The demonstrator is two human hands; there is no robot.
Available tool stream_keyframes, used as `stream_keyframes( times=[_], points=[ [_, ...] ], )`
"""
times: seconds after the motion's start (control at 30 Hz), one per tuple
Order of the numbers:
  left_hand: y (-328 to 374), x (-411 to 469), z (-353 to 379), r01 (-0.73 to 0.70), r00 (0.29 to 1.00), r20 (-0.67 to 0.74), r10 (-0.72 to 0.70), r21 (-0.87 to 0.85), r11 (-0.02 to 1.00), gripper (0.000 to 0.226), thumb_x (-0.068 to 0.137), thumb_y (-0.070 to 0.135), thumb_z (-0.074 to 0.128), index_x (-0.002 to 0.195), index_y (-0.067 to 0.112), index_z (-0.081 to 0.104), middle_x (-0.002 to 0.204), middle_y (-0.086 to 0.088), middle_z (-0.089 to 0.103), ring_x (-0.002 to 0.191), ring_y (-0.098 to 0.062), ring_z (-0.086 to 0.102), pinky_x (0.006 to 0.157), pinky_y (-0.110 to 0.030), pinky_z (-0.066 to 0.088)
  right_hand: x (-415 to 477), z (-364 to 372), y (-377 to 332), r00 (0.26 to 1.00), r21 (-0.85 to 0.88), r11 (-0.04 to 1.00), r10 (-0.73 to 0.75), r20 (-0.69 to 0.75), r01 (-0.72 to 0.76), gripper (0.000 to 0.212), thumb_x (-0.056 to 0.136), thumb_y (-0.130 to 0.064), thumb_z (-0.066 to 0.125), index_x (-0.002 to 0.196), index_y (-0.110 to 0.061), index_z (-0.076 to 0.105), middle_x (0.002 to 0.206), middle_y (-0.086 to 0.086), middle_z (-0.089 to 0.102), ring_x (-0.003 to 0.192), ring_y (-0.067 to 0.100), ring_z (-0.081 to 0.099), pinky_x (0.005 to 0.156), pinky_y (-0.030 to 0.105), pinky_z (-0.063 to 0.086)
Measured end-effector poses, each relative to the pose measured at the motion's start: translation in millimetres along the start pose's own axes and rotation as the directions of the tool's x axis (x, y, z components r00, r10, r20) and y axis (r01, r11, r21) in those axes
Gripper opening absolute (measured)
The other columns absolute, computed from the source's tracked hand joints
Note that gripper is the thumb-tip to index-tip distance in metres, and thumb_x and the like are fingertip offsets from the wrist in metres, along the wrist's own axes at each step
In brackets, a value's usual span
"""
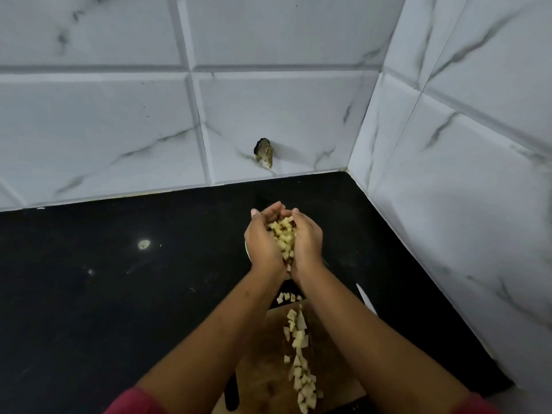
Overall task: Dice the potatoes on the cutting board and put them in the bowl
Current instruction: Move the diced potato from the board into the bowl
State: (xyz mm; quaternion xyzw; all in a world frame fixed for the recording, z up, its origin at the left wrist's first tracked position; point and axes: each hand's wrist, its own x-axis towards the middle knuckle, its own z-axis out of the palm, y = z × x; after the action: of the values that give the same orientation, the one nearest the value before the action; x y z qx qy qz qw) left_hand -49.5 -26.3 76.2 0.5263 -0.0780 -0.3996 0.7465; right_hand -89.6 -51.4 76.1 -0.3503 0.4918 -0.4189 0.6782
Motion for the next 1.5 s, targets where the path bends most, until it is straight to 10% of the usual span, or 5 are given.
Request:
stream_keyframes(
  times=[0.37, 0.57, 0.8, 1.0, 1.5],
  points=[
    [-3.7, 31.8, -20.9, 0.062, 0.992, 0.104, -0.066, 0.048, 0.997, 0.056, 0.103, 0.042, 0.026, 0.100, 0.006, 0.068, 0.095, -0.008, 0.074, 0.095, -0.019, 0.069, 0.090, -0.034, 0.050, 38.6, 3.5, 14.9, 0.930, -0.521, 0.795, -0.367, -0.004, 0.312, 0.041, 0.100, -0.039, 0.045, 0.068, -0.018, 0.060, 0.066, -0.002, 0.060, 0.065, 0.011, 0.058, 0.064, 0.028, 0.047],
    [-1.8, 30.7, -28.5, 0.041, 0.995, -0.089, -0.042, -0.011, 0.999, 0.050, 0.101, 0.044, 0.033, 0.070, 0.013, 0.057, 0.056, 0.000, 0.054, 0.048, -0.012, 0.047, 0.048, -0.025, 0.039, 36.3, -0.7, 7.3, 0.949, -0.627, 0.718, -0.292, 0.123, 0.302, 0.046, 0.099, -0.048, 0.041, 0.065, -0.019, 0.055, 0.065, -0.006, 0.055, 0.064, 0.008, 0.053, 0.063, 0.027, 0.041],
    [-4.6, 8.1, -78.9, 0.108, 0.964, -0.242, -0.112, -0.028, 0.994, 0.046, 0.101, 0.043, 0.034, 0.069, 0.015, 0.053, 0.052, 0.004, 0.038, 0.045, -0.009, 0.030, 0.044, -0.024, 0.023, -27.5, -59.0, 13.9, 0.868, -0.496, 0.714, -0.378, 0.321, 0.494, 0.024, 0.097, -0.023, 0.054, 0.077, -0.016, 0.064, 0.059, -0.014, 0.058, 0.058, -0.003, 0.054, 0.055, 0.012, 0.042],
    [-29.2, -16.4, -95.6, 0.206, 0.958, -0.217, -0.189, 0.062, 0.977, 0.045, 0.101, 0.041, 0.036, 0.071, 0.013, 0.053, 0.056, 0.002, 0.039, 0.048, -0.010, 0.032, 0.047, -0.026, 0.024, -30.6, -90.3, 65.9, 0.811, -0.817, -0.012, -0.114, 0.574, 0.576, 0.028, 0.099, -0.032, 0.047, 0.124, -0.034, 0.058, 0.118, -0.016, 0.059, 0.108, 0.002, 0.053, 0.088, 0.026, 0.049],
    [-42.2, -36.1, -103.5, 0.142, 0.978, -0.172, -0.116, 0.151, 0.978, 0.043, 0.102, 0.035, 0.035, 0.073, 0.010, 0.055, 0.059, -0.001, 0.042, 0.054, -0.012, 0.038, 0.051, -0.026, 0.030, -14.0, -47.5, 72.1, 0.927, -0.921, -0.117, -0.003, 0.374, 0.371, 0.019, 0.095, -0.015, 0.054, 0.111, -0.021, 0.061, 0.117, 0.004, 0.057, 0.107, 0.020, 0.051, 0.081, 0.030, 0.045]
  ],
)
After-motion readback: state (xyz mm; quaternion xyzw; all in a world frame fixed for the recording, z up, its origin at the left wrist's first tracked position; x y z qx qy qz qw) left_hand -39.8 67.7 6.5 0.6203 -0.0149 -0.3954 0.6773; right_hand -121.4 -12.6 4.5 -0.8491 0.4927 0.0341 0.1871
